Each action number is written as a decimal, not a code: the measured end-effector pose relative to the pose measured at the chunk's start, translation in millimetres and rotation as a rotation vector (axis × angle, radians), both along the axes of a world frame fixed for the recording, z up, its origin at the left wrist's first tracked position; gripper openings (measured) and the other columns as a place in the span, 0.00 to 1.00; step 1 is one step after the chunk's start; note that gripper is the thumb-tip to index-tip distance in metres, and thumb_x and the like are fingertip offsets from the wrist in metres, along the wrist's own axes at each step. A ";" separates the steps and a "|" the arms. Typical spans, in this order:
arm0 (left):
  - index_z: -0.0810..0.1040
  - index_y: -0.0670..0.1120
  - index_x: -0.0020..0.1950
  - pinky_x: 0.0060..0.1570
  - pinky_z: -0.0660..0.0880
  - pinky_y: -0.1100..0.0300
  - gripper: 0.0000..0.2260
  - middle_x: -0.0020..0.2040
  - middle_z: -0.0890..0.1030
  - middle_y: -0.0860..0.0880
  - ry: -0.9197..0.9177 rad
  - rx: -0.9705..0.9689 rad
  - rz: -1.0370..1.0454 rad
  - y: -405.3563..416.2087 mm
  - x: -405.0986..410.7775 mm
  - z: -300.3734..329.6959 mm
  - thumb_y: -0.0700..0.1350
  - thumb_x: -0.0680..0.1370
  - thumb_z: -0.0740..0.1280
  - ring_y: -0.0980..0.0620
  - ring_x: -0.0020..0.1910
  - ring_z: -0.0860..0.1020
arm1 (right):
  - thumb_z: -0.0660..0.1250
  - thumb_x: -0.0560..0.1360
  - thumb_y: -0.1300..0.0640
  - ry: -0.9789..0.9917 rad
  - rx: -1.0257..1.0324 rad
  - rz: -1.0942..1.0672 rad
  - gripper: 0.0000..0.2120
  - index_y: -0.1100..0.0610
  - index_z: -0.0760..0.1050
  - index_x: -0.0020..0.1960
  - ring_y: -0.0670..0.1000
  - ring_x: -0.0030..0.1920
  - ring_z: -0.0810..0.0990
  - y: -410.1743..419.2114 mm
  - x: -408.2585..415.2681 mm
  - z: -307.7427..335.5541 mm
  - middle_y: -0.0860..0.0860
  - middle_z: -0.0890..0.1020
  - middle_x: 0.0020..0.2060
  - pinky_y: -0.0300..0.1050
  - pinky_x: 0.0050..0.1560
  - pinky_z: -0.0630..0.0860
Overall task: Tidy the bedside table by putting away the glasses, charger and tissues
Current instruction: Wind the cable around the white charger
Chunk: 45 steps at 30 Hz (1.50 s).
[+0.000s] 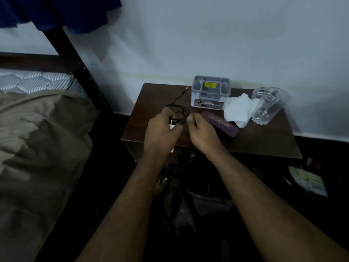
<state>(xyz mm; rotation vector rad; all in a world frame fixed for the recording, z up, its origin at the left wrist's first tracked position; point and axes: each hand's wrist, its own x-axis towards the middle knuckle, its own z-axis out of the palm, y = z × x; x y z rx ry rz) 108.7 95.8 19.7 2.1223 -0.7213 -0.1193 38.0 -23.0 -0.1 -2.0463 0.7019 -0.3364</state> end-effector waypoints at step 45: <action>0.81 0.49 0.55 0.39 0.80 0.55 0.08 0.45 0.85 0.46 0.834 -0.471 0.077 65.5 -115.1 -4.9 0.44 0.77 0.74 0.49 0.41 0.82 | 0.62 0.84 0.49 -0.273 -0.148 -0.012 0.12 0.52 0.77 0.45 0.42 0.37 0.78 20.9 -172.0 28.5 0.48 0.81 0.36 0.39 0.41 0.72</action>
